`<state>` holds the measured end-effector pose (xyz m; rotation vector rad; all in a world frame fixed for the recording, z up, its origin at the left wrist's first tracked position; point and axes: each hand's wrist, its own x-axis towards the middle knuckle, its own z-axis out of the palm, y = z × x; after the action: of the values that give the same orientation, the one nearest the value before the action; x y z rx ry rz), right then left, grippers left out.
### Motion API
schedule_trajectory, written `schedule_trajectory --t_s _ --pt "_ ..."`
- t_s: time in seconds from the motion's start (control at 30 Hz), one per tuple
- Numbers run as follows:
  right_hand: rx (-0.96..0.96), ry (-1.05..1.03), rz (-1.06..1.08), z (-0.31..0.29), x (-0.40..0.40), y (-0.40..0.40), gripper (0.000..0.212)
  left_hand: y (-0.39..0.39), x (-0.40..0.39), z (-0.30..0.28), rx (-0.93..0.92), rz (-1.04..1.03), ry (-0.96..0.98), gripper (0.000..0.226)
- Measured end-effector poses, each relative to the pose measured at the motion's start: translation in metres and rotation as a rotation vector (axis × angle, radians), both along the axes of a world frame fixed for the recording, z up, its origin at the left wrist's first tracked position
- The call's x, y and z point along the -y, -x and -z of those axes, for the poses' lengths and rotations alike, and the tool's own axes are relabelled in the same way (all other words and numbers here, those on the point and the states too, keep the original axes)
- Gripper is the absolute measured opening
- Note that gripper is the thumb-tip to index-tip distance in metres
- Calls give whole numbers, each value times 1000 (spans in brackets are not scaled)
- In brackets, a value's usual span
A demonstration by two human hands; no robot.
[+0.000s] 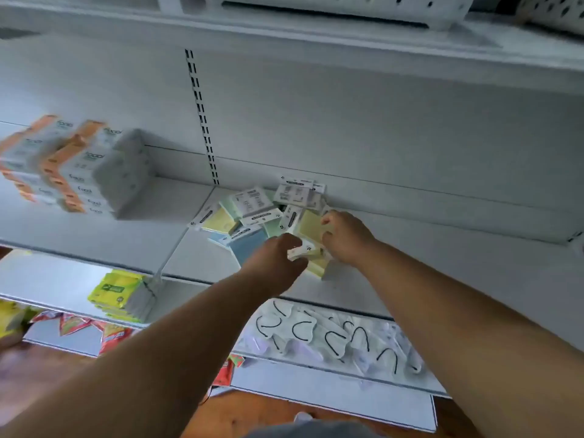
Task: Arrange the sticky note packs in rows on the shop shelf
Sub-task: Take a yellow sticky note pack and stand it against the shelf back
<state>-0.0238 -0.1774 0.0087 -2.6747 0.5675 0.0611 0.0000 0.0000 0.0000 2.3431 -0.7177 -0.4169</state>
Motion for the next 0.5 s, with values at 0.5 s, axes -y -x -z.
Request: schedule_trajectory --t_s 0.5 --pt "300 -526 495 11 -8 28 25 -31 14 5 -203 -89 370 36"
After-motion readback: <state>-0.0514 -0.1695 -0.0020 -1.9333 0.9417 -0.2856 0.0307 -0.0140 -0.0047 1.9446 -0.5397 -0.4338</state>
